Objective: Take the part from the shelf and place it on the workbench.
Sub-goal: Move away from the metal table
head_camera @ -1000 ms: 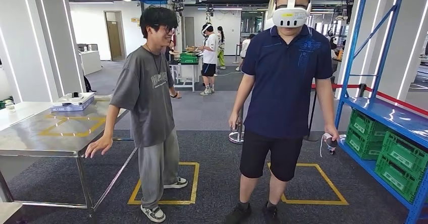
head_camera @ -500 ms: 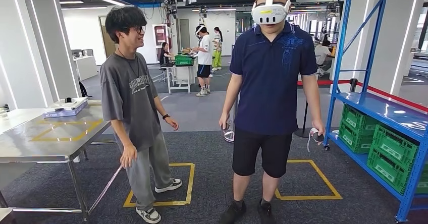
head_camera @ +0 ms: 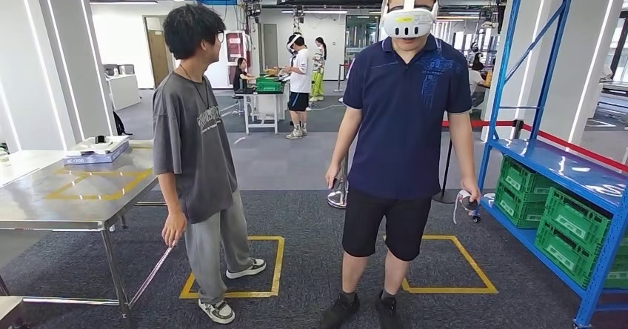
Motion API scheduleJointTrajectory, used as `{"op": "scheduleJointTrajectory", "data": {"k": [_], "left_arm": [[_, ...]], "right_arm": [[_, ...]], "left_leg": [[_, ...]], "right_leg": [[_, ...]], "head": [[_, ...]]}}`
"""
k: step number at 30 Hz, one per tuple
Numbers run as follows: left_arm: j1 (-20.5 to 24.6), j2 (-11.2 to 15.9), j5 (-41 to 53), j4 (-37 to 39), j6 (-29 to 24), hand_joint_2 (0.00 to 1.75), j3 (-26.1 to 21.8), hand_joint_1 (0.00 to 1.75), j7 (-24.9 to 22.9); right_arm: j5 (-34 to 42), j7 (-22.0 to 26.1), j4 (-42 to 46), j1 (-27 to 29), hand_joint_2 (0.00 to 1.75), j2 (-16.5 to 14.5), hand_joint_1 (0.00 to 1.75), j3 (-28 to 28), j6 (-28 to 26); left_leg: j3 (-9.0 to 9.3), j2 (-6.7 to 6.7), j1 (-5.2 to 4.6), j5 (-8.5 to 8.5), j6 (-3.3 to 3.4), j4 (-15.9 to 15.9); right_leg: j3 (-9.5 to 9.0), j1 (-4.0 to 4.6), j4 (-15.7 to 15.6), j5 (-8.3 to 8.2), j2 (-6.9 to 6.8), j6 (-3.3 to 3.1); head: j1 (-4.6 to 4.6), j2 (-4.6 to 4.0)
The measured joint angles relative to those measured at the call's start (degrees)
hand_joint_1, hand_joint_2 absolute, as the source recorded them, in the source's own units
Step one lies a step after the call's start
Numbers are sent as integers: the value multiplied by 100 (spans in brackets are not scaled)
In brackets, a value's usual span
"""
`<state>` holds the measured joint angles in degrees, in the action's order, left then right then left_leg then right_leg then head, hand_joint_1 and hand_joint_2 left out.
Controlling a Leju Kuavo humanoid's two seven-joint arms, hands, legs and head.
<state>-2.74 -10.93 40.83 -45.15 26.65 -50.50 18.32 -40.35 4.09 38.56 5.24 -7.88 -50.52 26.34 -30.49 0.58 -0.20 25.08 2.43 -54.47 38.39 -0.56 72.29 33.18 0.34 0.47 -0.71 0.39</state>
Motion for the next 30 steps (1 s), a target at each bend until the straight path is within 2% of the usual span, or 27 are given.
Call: {"op": "scheduleJointTrajectory", "data": {"k": [1,2,3,4,5,7,9,11,13,14,15,16,17,19,20,21,23,25,27,28,29,30], "left_arm": [[6,16,-88,12,-55,0,106,0,-42],[15,37,-178,21,-113,0,216,0,-78],[24,64,-266,29,-169,0,323,0,-117],[31,90,-356,40,-227,0,431,0,-153],[34,117,-445,55,-286,0,540,0,-191],[33,161,-624,109,-404,0,752,0,-272],[22,206,-806,190,-526,0,967,0,-355],[-14,243,-986,310,-642,0,1179,0,-433],[-93,274,-1159,475,-756,0,1383,0,-518],[-148,289,-1242,566,-812,0,1479,0,-559],[-209,305,-1327,662,-870,0,1577,0,-598],[-269,322,-1406,754,-923,0,1670,0,-634],[-327,343,-1486,843,-976,0,1763,0,-670],[-424,398,-1647,1015,-1081,0,1949,0,-739],[-465,427,-1733,1098,-1136,0,2047,0,-778],[-499,455,-1821,1173,-1191,0,2150,0,-817],[-539,496,-2000,1280,-1309,0,2365,0,-897],[-538,529,-2179,1333,-1424,0,2583,0,-968],[-521,569,-2357,1356,-1538,0,2796,0,-1043],[-503,590,-2442,1360,-1594,0,2896,0,-1082],[-473,609,-2519,1357,-1646,0,2990,0,-1118],[-428,624,-2594,1343,-1696,0,3081,0,-1150]], "right_arm": [[84,-9,-66,47,0,17,0,102,-56],[169,-18,-129,87,0,34,0,205,-111],[257,-26,-195,112,0,47,0,311,-166],[345,-33,-254,132,0,63,0,418,-223],[434,-42,-310,145,0,75,0,528,-280],[613,-61,-399,175,0,104,0,746,-396],[792,-81,-461,207,0,130,0,960,-514],[971,-92,-491,215,0,162,0,1173,-629],[1144,-102,-500,200,0,199,0,1385,-740],[1226,-111,-502,188,0,217,0,1485,-796],[1310,-121,-503,171,0,236,0,1586,-852],[1389,-129,-502,147,0,252,0,1681,-905],[1468,-134,-502,114,0,268,0,1776,-957],[1627,-144,-501,37,0,292,0,1975,-1057],[1712,-154,-501,6,0,304,0,2082,-1111],[1798,-166,-502,-12,0,314,0,2192,-1167],[1973,-190,-514,0,0,341,0,2408,-1283],[2145,-210,-566,42,0,373,0,2613,-1397],[2318,-228,-678,90,0,405,0,2820,-1512],[2402,-239,-754,128,0,421,0,2920,-1566],[2480,-251,-843,185,0,435,0,3012,-1617],[2555,-263,-940,260,0,451,0,3099,-1664]], "left_leg": [[-1,6,4,3,-12,-13],[-2,18,2,14,-33,-35],[-5,32,-9,35,-66,-70],[-8,52,-19,58,-103,-102],[-9,75,-31,80,-139,-127],[-8,131,-19,99,-192,-144],[-48,121,17,199,-248,-257],[-267,33,47,542,-300,-780],[-632,-25,61,923,-318,-1593],[-757,-37,64,989,-316,-1852],[-783,-50,66,936,-307,-1893],[-695,-72,67,775,-290,-1693],[-518,-128,67,550,-267,-1311],[-153,-331,63,234,-217,-542],[-55,-401,55,176,-200,-329],[-21,-424,44,179,-189,-246],[-15,-331,42,145,-150,-183],[11,-220,55,78,-79,-71],[14,-78,39,41,-33,-12],[3,-2,25,38,-23,-12],[-4,69,13,39,-22,-13],[-8,131,6,39,-23,-14]], "right_leg": [[-153,-26,-286,-129,-11,64],[-389,-50,-728,-293,-70,126],[-593,-62,-1133,-426,-144,150],[-740,-66,-1432,-517,-190,132],[-801,-58,-1572,-552,-224,89],[-785,-36,-1586,-565,-150,-25],[-795,-46,-1598,-598,-84,-97],[-799,-60,-1605,-628,-17,-149],[-782,-36,-1602,-638,61,-168],[-779,-23,-1601,-639,110,-170],[-783,-13,-1600,-640,162,-171],[-792,-6,-1600,-641,219,-172],[-805,-2,-1600,-641,277,-171],[-807,11,-1597,-644,384,-157],[-791,13,-1595,-651,431,-138],[-768,10,-1597,-662,475,-110],[-720,-1,-1609,-682,541,-41],[-592,15,-1405,-559,397,-24],[-257,18,-727,-219,149,-57],[-60,10,-319,-48,82,-62],[73,2,-26,53,50,-46],[97,-6,59,62,31,-10]], "head": [[2,0],[3,0],[8,0],[7,0],[4,0],[-7,0],[-11,0],[-19,0],[-24,0],[-25,0],[-25,0],[-25,0],[-25,0],[-21,-1],[-21,0],[-21,0],[-24,1],[-13,1],[1,0],[7,0],[9,0],[12,0]]}}
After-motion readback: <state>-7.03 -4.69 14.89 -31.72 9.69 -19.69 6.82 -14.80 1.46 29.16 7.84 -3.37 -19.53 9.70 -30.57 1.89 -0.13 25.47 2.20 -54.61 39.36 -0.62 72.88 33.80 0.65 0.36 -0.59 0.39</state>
